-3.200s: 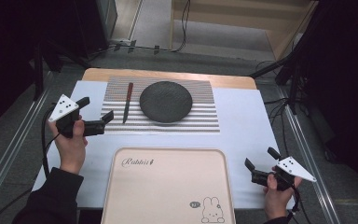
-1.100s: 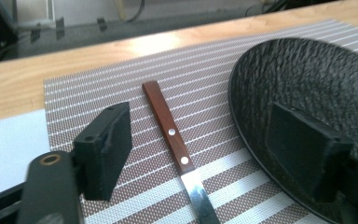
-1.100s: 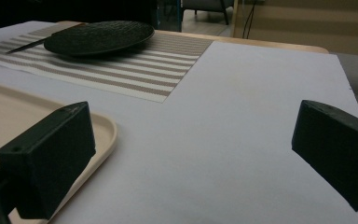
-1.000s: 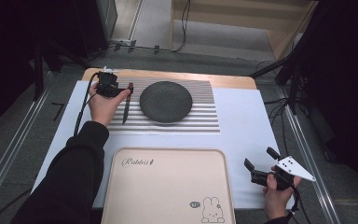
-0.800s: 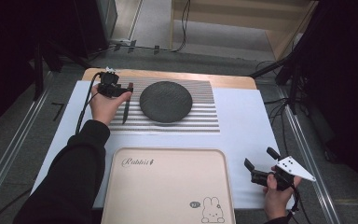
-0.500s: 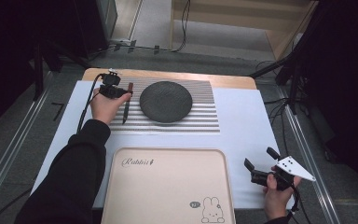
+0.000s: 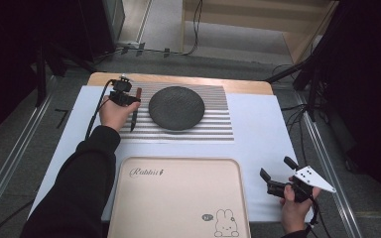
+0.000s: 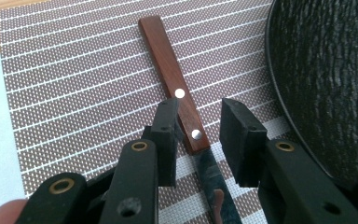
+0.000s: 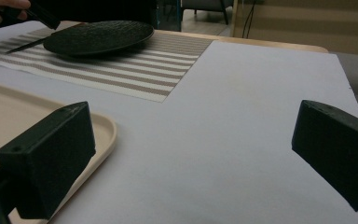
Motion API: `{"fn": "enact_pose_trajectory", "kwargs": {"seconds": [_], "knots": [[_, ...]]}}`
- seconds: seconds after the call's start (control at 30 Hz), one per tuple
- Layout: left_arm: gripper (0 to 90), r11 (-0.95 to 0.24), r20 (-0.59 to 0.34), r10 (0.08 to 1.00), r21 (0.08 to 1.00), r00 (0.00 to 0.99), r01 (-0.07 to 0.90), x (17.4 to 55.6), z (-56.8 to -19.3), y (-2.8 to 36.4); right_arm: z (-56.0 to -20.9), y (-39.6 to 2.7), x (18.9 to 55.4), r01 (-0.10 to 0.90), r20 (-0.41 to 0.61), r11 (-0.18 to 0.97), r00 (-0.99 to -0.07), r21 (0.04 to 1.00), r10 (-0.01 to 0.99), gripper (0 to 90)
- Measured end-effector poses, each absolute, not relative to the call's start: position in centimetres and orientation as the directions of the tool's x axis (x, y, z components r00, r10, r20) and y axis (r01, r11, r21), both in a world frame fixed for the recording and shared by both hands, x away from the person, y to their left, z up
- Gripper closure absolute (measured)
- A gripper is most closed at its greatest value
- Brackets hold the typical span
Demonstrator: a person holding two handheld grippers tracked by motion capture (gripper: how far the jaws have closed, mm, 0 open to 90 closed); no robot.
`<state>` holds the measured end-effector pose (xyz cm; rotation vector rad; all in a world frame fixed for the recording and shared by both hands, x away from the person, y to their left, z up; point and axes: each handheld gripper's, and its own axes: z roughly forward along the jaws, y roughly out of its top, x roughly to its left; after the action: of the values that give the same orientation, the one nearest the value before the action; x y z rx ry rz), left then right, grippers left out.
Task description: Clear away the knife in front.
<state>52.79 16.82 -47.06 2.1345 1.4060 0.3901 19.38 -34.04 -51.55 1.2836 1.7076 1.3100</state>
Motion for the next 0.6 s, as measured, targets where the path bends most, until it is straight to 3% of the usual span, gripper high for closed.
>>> {"fn": "enact_pose_trajectory", "kwargs": {"seconds": [0.43,0.6], "knots": [[69.5,-0.3,-0.053,0.917,0.56,0.395,0.772,53.2,-48.3,16.4,-51.6,-34.0,19.4,0.319,0.077,0.036,-0.335,0.947,0.939,0.0],[76.7,-0.331,0.005,0.918,0.557,0.396,0.762,53.0,-48.3,16.1,-51.6,-34.0,19.4,0.319,0.075,0.038,-0.334,0.947,0.94,0.0]]}}
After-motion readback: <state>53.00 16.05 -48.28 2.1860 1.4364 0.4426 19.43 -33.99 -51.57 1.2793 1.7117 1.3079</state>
